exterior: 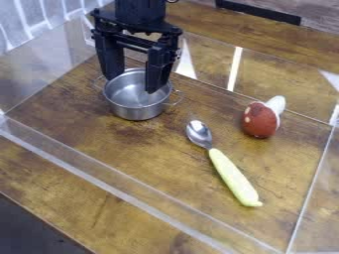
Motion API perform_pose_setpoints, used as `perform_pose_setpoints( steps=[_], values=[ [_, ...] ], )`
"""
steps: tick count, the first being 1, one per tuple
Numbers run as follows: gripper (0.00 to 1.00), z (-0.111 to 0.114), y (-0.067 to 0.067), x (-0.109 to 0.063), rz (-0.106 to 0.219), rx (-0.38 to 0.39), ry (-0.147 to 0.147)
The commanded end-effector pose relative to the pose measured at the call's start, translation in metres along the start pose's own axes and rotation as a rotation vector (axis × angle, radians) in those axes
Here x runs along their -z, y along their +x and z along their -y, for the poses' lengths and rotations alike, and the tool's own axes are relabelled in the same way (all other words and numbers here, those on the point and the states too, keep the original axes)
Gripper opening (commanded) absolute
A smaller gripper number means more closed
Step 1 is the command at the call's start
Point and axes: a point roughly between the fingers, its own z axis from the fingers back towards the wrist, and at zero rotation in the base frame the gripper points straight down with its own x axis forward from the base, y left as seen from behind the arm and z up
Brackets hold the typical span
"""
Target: Put the mushroom in the silver pot
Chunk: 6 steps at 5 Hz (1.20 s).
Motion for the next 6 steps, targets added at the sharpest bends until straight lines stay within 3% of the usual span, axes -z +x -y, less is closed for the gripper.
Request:
perform_pose_setpoints(
  steps=[1,2,3,4,5,6],
  values=[
    [1.0,0.006,0.001,0.017,-0.027,0.024,-0.005],
    [1.0,0.017,0.006,0.022,-0.044,0.048,-0.009],
    [1.0,0.055,0.031,0.014,-0.015,0.189,0.015],
    [1.0,0.094,0.065,0.002,0.018,0.318,0.044],
    [1.0,0.125,0.088,-0.01,0.056,0.401,0.066],
    [1.0,0.14,0.108,-0.007,0.075,0.472,0.083]
  ],
)
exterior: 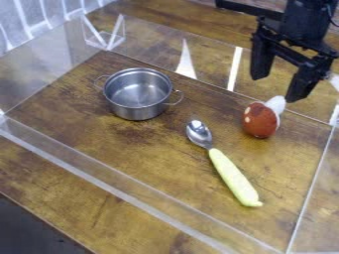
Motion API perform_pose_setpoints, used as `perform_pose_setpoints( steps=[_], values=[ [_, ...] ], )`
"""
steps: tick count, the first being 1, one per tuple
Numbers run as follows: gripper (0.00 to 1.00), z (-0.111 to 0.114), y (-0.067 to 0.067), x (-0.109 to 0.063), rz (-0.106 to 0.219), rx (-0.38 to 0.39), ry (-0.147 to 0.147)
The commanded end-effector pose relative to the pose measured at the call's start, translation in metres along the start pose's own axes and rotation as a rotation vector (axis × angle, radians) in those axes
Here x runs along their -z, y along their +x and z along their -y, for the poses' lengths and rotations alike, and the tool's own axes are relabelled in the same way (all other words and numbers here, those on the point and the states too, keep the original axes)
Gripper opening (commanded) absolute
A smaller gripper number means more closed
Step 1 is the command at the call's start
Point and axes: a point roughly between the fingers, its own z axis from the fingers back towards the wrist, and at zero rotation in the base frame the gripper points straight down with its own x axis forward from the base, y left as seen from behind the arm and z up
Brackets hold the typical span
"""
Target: Put the mushroom in the silver pot
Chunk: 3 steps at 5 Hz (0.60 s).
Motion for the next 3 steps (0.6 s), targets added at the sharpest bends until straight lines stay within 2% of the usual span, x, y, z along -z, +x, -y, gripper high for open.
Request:
perform_pose_setpoints(
  steps=[1,3],
  values=[
    [1.0,0.004,0.016,-0.019,0.07,0.041,0.018],
    [1.0,0.003,0.013,0.006,0.049,-0.025,0.022]
  ],
)
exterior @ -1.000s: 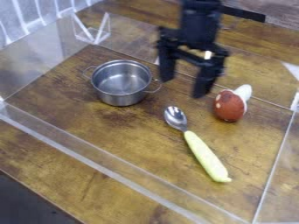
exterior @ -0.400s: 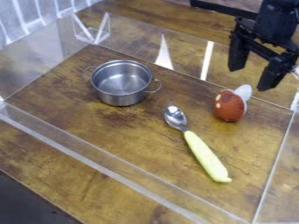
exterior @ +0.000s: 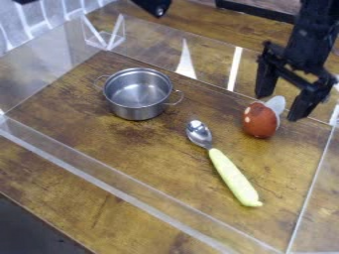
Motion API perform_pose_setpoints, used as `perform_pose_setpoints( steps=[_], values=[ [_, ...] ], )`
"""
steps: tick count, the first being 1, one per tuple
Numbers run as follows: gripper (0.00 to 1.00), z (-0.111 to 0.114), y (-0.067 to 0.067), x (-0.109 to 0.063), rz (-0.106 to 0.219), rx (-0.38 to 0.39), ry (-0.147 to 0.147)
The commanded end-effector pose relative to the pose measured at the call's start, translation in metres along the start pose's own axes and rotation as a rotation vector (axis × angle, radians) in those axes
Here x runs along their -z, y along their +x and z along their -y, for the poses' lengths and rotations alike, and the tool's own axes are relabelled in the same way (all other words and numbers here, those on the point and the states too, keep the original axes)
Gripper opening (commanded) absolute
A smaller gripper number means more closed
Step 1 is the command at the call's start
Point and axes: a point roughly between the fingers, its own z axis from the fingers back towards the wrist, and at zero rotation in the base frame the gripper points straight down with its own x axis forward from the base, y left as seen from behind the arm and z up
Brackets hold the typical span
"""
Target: Put the mushroom in the silver pot
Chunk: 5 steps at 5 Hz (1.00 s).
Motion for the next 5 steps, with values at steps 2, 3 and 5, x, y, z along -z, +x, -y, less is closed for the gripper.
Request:
perform_pose_setpoints(
  steps=[2,3,5],
  values=[
    [1.0,-0.001,0.0,-0.017,0.068,0.042,0.049],
    [1.0,-0.003,-0.001,-0.016,0.077,0.094,0.073],
    [1.0,0.005,0.006,-0.032,0.102,0.1,0.098]
  ],
)
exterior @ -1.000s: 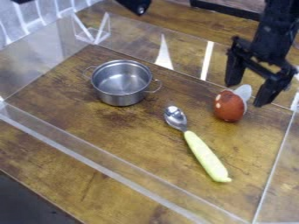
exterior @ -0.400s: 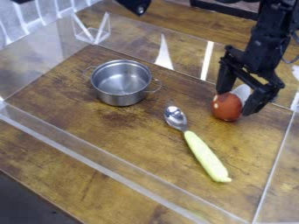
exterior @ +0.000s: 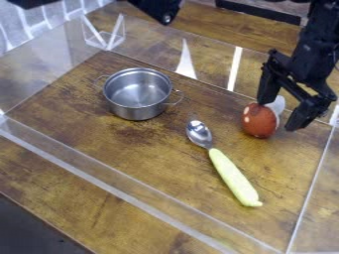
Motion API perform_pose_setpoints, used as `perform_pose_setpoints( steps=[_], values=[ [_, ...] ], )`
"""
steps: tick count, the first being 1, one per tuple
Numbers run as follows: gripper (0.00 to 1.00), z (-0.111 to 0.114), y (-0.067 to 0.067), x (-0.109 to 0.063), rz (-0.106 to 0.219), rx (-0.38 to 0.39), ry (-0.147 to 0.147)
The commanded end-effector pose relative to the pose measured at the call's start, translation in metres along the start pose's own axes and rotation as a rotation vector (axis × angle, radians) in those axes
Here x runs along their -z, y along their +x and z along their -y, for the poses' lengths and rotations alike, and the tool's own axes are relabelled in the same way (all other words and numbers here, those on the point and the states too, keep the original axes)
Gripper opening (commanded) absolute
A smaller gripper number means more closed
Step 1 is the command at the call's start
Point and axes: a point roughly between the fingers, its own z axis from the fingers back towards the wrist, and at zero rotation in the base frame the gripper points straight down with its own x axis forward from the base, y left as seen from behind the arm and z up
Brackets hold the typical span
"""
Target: Put the mushroom in the silver pot
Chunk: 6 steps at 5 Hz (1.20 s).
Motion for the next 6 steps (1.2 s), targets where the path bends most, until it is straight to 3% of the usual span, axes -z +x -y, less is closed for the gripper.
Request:
perform_pose_setpoints(
  steps=[1,5,6],
  values=[
    [1.0,-0.007,0.002,-0.04,0.086,0.0,0.036],
    [1.0,-0.003,-0.005,-0.038,0.084,-0.08,0.057],
    [1.0,-0.004,-0.001,-0.049,0.1,-0.085,0.069]
  ],
)
